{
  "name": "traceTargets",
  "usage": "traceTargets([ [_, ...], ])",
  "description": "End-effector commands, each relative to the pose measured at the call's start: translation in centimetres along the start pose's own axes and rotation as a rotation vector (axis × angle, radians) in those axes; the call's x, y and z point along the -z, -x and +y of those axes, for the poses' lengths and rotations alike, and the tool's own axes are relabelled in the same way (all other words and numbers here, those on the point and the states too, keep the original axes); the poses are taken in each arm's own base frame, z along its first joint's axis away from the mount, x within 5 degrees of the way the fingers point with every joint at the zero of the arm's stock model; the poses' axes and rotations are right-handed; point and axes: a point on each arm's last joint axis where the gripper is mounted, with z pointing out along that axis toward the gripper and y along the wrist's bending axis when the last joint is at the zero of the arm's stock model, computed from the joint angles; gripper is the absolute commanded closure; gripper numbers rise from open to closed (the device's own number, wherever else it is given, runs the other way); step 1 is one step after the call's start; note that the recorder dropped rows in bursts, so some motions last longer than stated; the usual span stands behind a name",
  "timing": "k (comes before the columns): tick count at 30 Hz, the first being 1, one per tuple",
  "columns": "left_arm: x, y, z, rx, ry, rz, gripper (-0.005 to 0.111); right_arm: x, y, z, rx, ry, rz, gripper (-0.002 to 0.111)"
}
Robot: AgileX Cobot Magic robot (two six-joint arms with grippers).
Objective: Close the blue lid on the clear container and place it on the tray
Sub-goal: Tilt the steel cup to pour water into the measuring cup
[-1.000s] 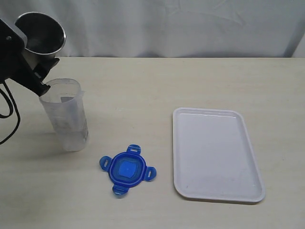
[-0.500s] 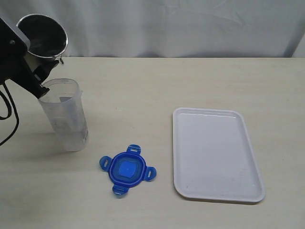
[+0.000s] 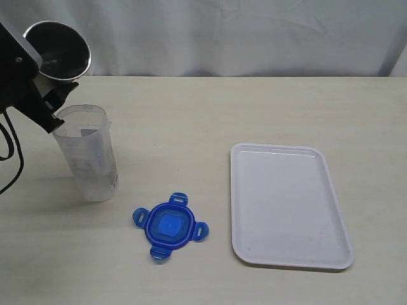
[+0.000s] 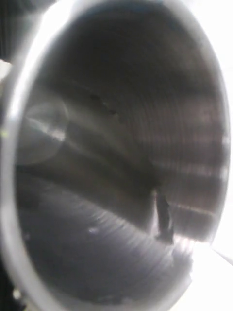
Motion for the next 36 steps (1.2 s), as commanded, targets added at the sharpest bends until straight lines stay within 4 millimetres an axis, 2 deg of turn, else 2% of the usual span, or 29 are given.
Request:
traceTargets([
  [1,0.25,1.02,1.0,-0.04,0.058,-0.066,0.107,0.0,-0.04,-0.04,0.0,-0.007,-0.004,0.104],
  [13,0.25,1.03,1.02,-0.115,0.062,-0.065,0.107,0.0,-0.04,-0.04,0.0,-0.007,-0.004,0.104],
  [36,0.26,1.1,1.04,-0.143,0.066,-0.07,0.107,0.0,-0.04,-0.04,0.0,-0.007,-0.004,0.104],
])
